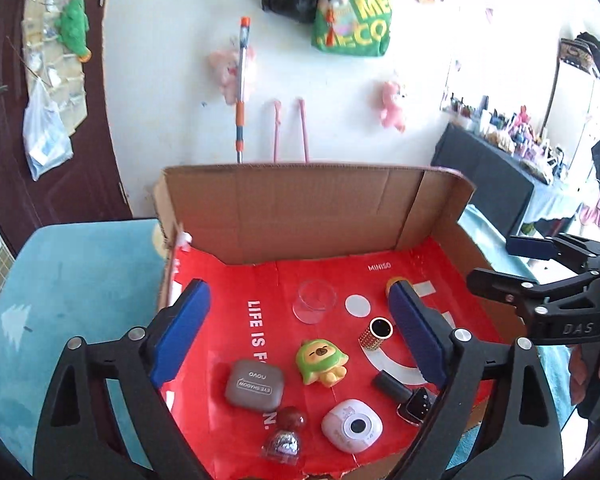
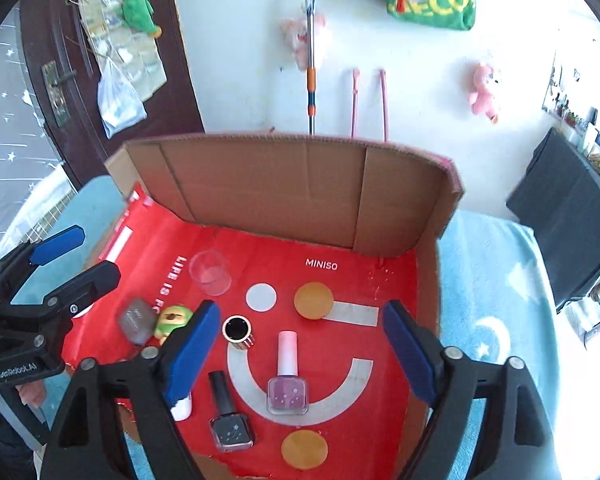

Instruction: Organize rigid objects

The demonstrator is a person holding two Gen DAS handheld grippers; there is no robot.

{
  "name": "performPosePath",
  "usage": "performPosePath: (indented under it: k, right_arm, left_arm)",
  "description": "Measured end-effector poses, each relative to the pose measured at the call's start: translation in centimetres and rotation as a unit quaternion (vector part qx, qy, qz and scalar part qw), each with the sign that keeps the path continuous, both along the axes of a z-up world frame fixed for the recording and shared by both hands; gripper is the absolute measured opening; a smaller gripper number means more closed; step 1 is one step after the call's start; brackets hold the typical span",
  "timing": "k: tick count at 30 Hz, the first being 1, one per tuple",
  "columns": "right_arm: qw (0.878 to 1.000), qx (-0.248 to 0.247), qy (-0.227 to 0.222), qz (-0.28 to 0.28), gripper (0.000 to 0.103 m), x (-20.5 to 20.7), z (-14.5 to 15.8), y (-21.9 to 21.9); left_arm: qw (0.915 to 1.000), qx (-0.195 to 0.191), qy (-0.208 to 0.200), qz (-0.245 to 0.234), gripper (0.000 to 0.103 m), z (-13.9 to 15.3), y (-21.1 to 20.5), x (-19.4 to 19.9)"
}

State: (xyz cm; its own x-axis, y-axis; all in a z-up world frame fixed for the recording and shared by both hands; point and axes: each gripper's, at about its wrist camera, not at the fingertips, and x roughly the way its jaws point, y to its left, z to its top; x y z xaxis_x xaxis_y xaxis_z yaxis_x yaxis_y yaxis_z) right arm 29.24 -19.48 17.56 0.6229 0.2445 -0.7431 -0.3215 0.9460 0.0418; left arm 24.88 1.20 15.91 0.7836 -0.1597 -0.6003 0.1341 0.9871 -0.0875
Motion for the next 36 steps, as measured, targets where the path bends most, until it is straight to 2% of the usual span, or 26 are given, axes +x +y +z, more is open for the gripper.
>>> performPosePath:
  k: [3, 6, 12, 15, 19, 24, 29, 36]
  right_arm:
    - [1.0, 0.002, -0.031, -0.002, 0.095, -1.7, 1.2, -0.1]
    - [0.998, 0.009, -0.062, -0.003, 0.102, -3.9, 2.3, -0.3]
    - [0.993, 0.018, -0.119, -0.013, 0.103, -8.8, 2.2, -0.6]
    - [0.99, 0.027, -0.135, -0.031, 0.103, -10.3, 0.8, -1.1]
    - [0.987, 0.007, -0.156, -0.044, 0.103, -10.7, -1.9, -0.7]
    - [0.985, -0.008, -0.16, -0.055, 0.103, -10.2, -5.7, 0.0]
    - [0.985, -0.004, -0.164, -0.06, 0.103, -9.8, -7.4, 0.2]
    - [0.984, 0.004, -0.16, -0.078, 0.103, -10.2, -8.7, -0.4]
  left_arm:
    - [0.9995, 0.005, -0.029, 0.01, 0.092, 1.1, 0.2, -2.0]
    - [0.9981, 0.009, -0.06, 0.013, 0.099, 1.8, 0.3, -4.3]
    - [0.9964, 0.0, -0.084, 0.014, 0.1, 0.6, 0.4, -8.0]
    - [0.9961, 0.002, -0.087, 0.016, 0.1, -0.9, 0.1, -8.8]
    - [0.9947, 0.034, -0.094, 0.026, 0.1, -3.5, -0.8, -8.9]
    - [0.9964, 0.037, -0.073, 0.022, 0.1, -6.4, -1.3, -8.0]
    - [0.9942, 0.055, -0.091, 0.018, 0.1, -7.5, -2.0, -8.3]
    - [0.9968, 0.032, -0.071, 0.018, 0.1, -8.1, -1.2, -7.6]
